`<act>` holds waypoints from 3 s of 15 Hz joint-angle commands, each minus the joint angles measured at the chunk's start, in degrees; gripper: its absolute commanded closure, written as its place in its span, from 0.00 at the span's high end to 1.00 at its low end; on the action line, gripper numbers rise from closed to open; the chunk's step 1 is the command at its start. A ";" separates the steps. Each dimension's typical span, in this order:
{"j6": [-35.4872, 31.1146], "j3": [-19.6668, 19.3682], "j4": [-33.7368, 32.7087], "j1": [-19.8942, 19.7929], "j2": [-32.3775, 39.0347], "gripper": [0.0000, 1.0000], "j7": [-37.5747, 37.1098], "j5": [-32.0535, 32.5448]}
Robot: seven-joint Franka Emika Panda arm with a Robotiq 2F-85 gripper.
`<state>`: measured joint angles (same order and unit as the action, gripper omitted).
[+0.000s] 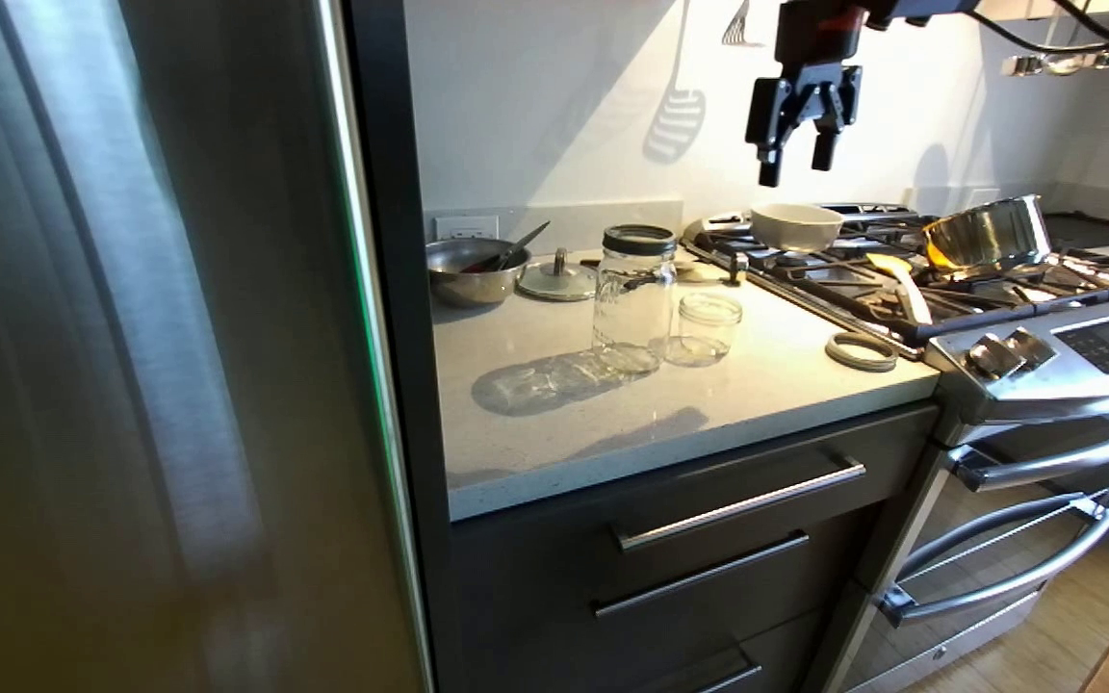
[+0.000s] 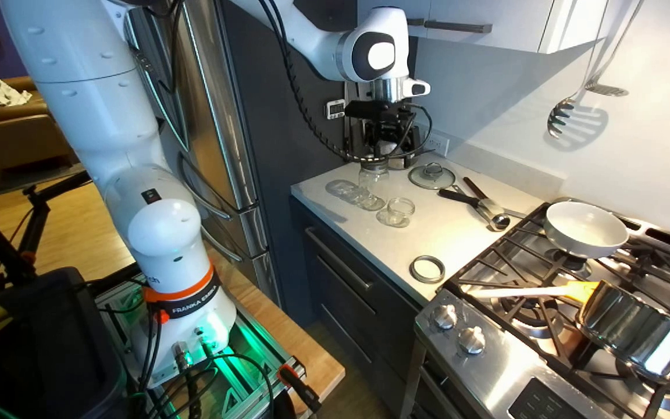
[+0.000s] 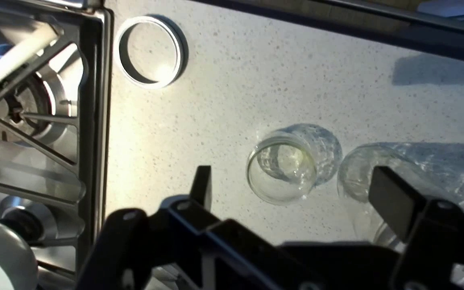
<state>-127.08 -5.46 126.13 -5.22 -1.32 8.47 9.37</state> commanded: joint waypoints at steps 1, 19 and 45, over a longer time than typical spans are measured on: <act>-5.26 -2.95 7.76 -2.56 -3.86 1.00 6.84 -4.21; -6.71 -7.42 -2.49 -8.41 13.37 1.00 -6.28 -13.00; -17.67 -6.11 -11.47 -12.62 33.35 0.93 -18.75 -26.51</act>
<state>-144.29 -12.69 116.09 -16.75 30.20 -9.75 -15.53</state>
